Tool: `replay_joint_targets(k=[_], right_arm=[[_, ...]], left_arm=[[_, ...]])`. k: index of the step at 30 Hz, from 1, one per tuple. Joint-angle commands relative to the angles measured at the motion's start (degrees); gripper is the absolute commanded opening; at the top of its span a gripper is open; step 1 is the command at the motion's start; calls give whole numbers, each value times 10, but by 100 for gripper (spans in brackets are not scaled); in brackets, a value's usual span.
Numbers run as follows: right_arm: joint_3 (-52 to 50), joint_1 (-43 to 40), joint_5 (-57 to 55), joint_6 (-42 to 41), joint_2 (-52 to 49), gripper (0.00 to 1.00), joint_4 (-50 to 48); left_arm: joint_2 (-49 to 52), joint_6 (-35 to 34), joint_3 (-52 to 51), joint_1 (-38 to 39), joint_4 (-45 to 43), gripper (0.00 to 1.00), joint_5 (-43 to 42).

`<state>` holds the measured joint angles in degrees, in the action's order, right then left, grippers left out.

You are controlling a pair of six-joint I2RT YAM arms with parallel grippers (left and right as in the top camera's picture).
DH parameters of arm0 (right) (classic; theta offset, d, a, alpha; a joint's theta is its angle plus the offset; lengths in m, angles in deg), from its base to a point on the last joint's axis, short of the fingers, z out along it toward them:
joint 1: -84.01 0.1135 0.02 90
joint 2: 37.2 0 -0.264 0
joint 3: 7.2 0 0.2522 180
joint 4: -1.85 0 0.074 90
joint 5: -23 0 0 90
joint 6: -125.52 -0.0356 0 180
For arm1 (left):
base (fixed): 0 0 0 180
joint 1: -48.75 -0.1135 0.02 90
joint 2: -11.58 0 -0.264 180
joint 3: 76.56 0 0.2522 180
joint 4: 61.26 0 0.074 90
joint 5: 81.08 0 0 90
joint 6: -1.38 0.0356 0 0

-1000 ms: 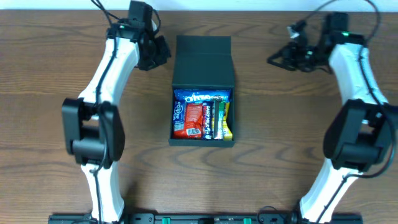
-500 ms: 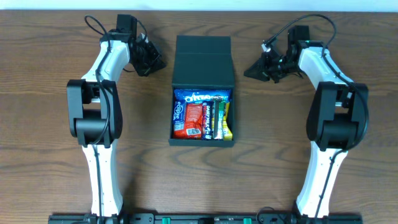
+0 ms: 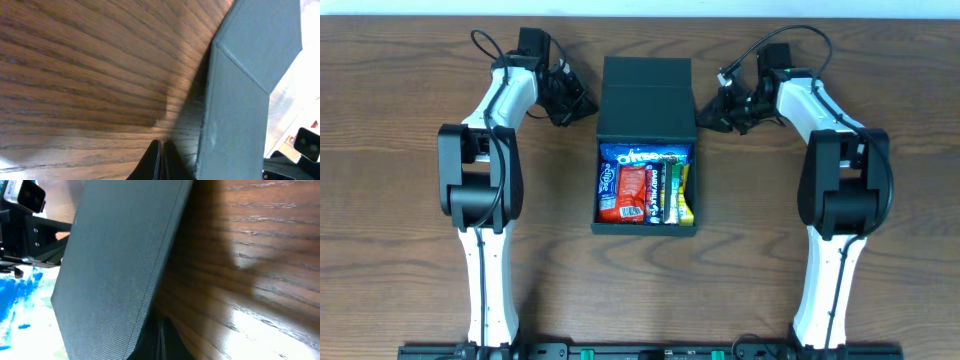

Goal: Pack container
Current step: 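Move both grippers to the back edge of the box lid, then swing the lid forward with both grippers to close the box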

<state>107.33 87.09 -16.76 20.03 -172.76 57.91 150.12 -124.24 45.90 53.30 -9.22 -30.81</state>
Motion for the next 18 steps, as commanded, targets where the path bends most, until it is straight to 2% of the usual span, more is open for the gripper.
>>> replay_joint_targets(k=[1,11,18], right_arm=[[5,5,28,-12,-21,2,-4],[5,9,145,2,-30,2,-74],[5,7,150,44,-2,1,-82]], left_arm=[[9,-1,12,10,0,5,-9],[9,16,12,16,-27,5,-68],[8,48,28,6,-42,5,-106]])
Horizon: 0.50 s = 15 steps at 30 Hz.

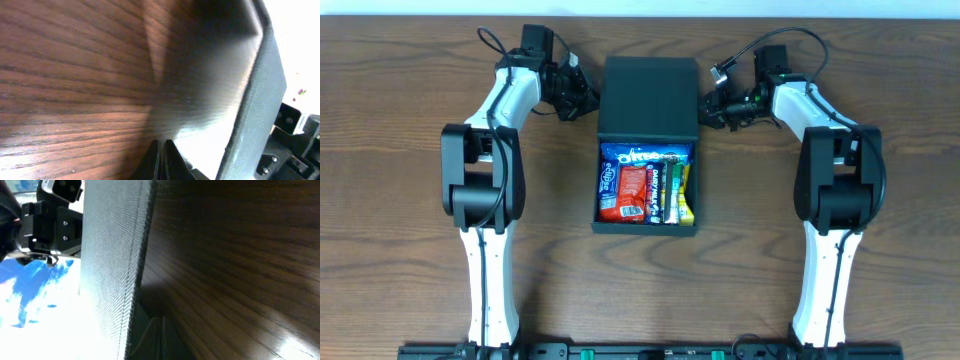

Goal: Pack container
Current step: 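Swing the lid forward with both grippers to close the box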

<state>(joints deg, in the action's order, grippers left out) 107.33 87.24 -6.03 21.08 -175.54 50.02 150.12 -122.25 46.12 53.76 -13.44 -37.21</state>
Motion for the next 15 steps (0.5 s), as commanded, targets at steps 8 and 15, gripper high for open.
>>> replay_joint_targets(k=[8,15], right_arm=[[5,0,42,100,110,2,-2],[5,0,40,155,185,2,25]], left_arm=[[1,115,103,-12,5,5,-120],[0,177,175,-13,34,5,-199]])
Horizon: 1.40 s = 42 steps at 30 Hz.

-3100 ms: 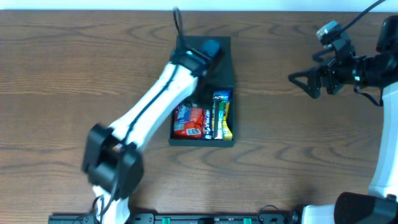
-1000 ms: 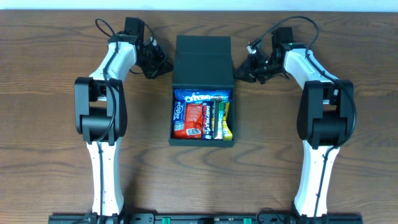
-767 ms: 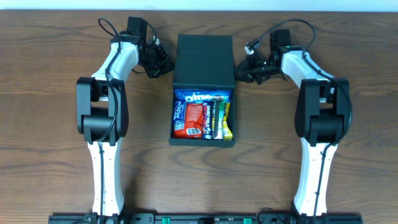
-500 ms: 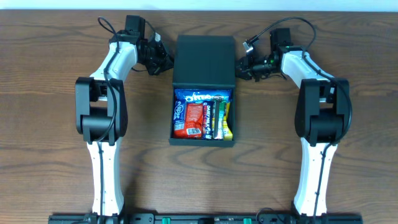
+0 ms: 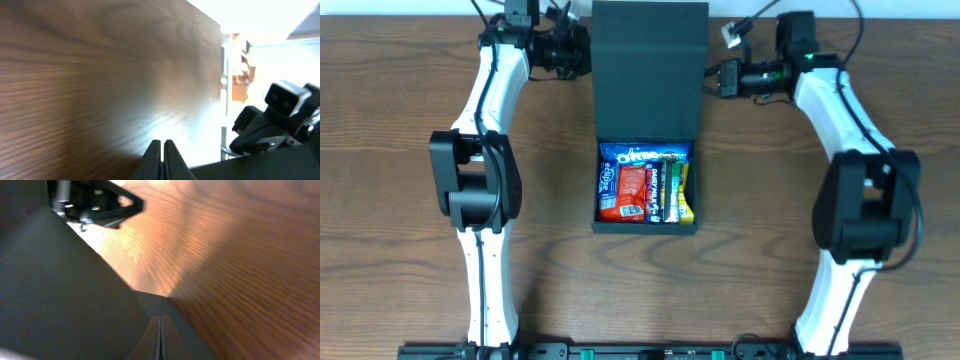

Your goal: Pack container

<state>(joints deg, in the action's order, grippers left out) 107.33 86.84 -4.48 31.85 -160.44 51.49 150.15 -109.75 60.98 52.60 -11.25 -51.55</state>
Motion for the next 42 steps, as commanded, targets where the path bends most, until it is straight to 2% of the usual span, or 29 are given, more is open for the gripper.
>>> replay_joint_targets(k=[1,8,19,24,28,32,36,42], right_arm=[[5,3,24,60,43,2,19],[5,6,-37,144,97,2,111],[5,24,-89,302,121,2,254],[5,28,-135,316,122,1,285],[5,28,-156,314,127,2,277],[5,28,-189,273,135,2,256],[6,28,-238,229,148,2,238],[7,28,-266,229,189,2,217]], left_arm=[[0,68,36,-1,24,5,-62],[-9,199,88,-1,128,5,-71],[-49,382,91,-1,270,5,-56],[-50,452,91,-1,352,5,-32],[-53,458,91,-1,375,6,13],[-65,452,91,-1,373,6,50],[-85,419,91,-1,369,6,123],[-127,369,91,-1,355,6,225]])
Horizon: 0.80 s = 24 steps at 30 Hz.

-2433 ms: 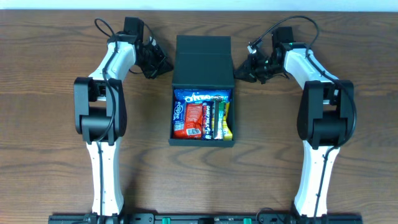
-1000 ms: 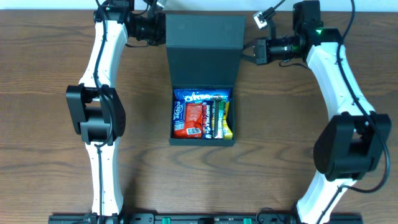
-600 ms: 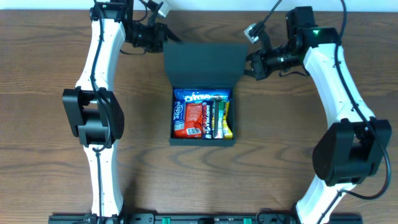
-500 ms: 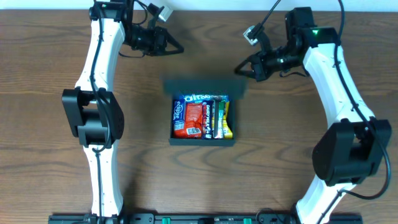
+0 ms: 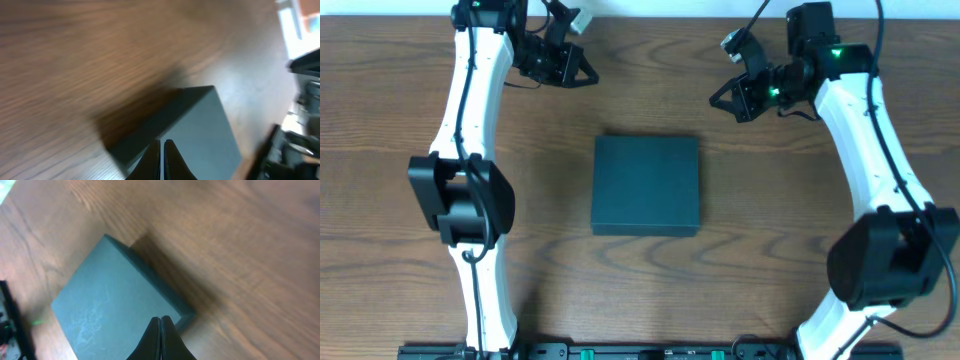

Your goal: Pack container

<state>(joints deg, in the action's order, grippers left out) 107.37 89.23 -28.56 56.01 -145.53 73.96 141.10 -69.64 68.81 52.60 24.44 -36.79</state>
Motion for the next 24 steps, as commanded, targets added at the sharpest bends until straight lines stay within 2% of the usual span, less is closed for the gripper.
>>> replay_joint_targets(k=[1,7,11,18,24], right_arm=[[6,3,-36,-12,49,1,-13],[6,3,-111,-6,113,2,-87],[6,3,-115,15,151,2,-163],[6,5,-115,14,192,2,-304],[6,6,-115,-3,213,2,-329]], left_arm=[[-48,-36,13,-1,-5,6,96],[-117,-38,13,-1,-44,6,121],[-170,-41,13,7,-97,6,125],[-253,-81,13,26,-158,6,189],[-304,-97,13,26,-215,5,191]])
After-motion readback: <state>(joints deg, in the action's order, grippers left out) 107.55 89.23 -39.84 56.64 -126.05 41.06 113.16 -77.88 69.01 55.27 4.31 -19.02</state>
